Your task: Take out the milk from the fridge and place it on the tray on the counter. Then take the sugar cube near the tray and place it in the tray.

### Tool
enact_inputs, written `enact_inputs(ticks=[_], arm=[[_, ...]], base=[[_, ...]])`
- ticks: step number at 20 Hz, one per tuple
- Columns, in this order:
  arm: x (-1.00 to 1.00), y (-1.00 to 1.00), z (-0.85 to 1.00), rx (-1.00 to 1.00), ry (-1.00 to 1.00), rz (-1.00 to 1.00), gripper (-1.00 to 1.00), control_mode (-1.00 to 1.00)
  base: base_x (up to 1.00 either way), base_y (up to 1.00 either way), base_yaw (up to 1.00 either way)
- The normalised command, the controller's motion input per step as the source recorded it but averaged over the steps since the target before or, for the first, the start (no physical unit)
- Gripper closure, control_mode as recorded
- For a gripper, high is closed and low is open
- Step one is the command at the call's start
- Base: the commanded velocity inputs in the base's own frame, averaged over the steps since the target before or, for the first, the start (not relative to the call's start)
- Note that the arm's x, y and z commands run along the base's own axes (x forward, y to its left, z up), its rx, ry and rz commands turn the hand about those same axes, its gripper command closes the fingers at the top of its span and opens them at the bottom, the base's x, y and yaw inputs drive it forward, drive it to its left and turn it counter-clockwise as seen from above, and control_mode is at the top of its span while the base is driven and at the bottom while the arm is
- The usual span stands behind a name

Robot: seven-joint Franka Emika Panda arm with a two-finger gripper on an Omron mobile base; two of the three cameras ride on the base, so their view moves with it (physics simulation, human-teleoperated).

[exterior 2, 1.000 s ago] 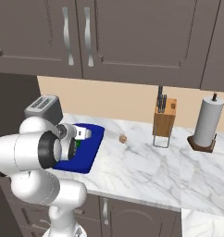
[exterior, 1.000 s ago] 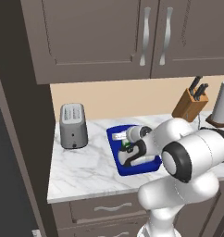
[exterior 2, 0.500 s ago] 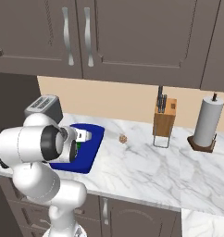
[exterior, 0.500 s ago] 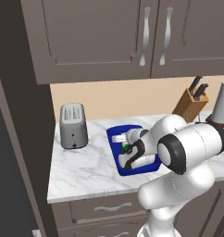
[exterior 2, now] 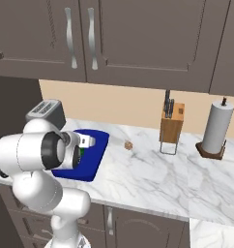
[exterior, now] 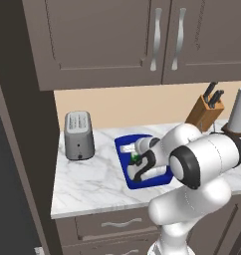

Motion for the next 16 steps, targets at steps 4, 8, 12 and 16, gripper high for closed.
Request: enact_inputs(ticks=[4, 8, 12, 16], arm=[[-0.10, 0.00, 0.02, 0.00, 0.00, 0.00, -1.00, -1.00], [-0.05, 0.04, 0.07, 0.00, 0.00, 0.00, -1.00, -1.00], [-0.01, 0.01, 0.25, 0.00, 0.00, 0.00, -1.00, -1.00], [-0.14, 0.00, 0.32, 0.00, 0.00, 0.01, -1.00, -1.00]], base=[[0.00, 0.00, 0.00], [0.00, 0.00, 0.00], [0.00, 0.00, 0.00], [0.00, 0.00, 0.00]])
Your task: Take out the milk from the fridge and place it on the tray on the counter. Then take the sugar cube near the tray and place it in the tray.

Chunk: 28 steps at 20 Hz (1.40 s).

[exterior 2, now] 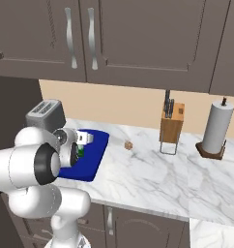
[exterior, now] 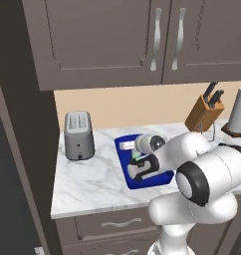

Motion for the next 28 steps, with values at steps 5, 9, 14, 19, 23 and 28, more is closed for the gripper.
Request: enact_inputs(ticks=[5, 9, 14, 19, 23, 28], arm=[[-0.23, 0.00, 0.36, 0.00, -0.01, 0.00, -1.00, -1.00], [-0.26, -0.13, 0.34, 0.00, 0.02, -0.02, -1.00, -1.00], [-0.48, -0.52, 0.26, 0.01, 0.03, -0.04, -1.00, -1.00], [-0.76, -0.70, 0.20, 0.06, 0.00, -0.01, -1.00, -1.00], [-0.84, -0.72, 0.07, 0.06, 0.00, -0.04, -1.00, -1.00], [-0.63, -0.52, 0.00, 0.01, 0.00, -0.12, -1.00, -1.00]], base=[[0.00, 0.00, 0.00], [0.00, 0.00, 0.00], [0.00, 0.00, 0.00], [0.00, 0.00, 0.00], [0.00, 0.00, 0.00], [0.00, 0.00, 0.00]])
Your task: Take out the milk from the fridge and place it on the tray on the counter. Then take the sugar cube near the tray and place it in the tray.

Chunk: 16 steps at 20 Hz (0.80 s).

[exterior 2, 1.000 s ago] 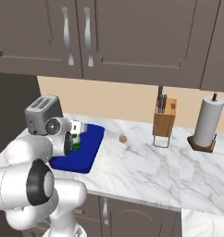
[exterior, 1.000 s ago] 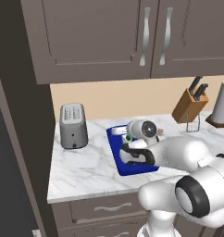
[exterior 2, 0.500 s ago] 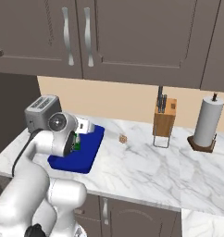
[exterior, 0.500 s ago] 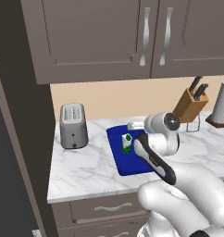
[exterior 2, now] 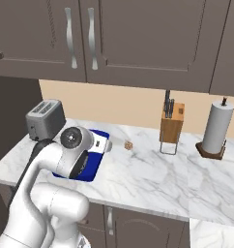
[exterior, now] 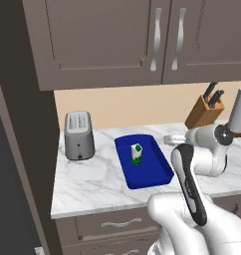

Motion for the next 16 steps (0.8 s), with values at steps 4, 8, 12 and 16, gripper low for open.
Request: enact_inputs(ticks=[4, 8, 12, 16], arm=[[-0.12, -0.50, 0.00, 0.00, 0.07, -0.22, -1.00, -1.00], [-0.02, -0.49, -0.01, 0.00, 0.12, -0.17, -1.00, -1.00], [0.03, -0.26, -0.06, 0.00, 0.13, -0.07, -1.00, -1.00], [0.10, -0.04, 0.00, 0.00, 0.19, 0.00, -1.00, -1.00]], base=[[0.00, 0.00, 0.00], [0.00, 0.00, 0.00], [0.00, 0.00, 0.00], [0.00, 0.00, 0.00]])
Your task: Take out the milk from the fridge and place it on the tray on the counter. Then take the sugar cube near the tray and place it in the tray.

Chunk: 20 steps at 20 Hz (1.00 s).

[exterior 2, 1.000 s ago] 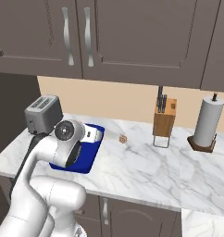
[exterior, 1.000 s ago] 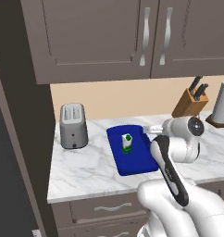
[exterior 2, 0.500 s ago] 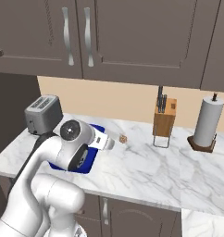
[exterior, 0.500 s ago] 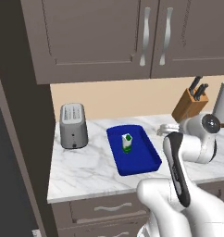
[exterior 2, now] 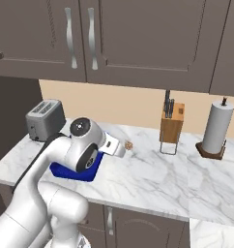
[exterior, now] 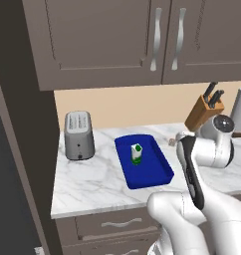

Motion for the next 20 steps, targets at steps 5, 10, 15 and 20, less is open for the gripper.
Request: enact_inputs(ticks=[5, 10, 15, 20], arm=[[0.13, 0.00, -0.05, 0.03, 0.01, 0.06, -1.00, -1.00], [0.31, 0.00, -0.25, 0.04, 0.05, 0.01, -1.00, -1.00], [0.38, 0.00, -0.16, 0.00, 0.16, 0.00, -1.00, -1.00], [0.27, 0.00, -0.19, 0.00, 0.09, 0.00, -1.00, -1.00]], base=[[0.00, 0.00, 0.00], [0.00, 0.00, 0.00], [0.00, 0.00, 0.00], [0.00, 0.00, 0.00]])
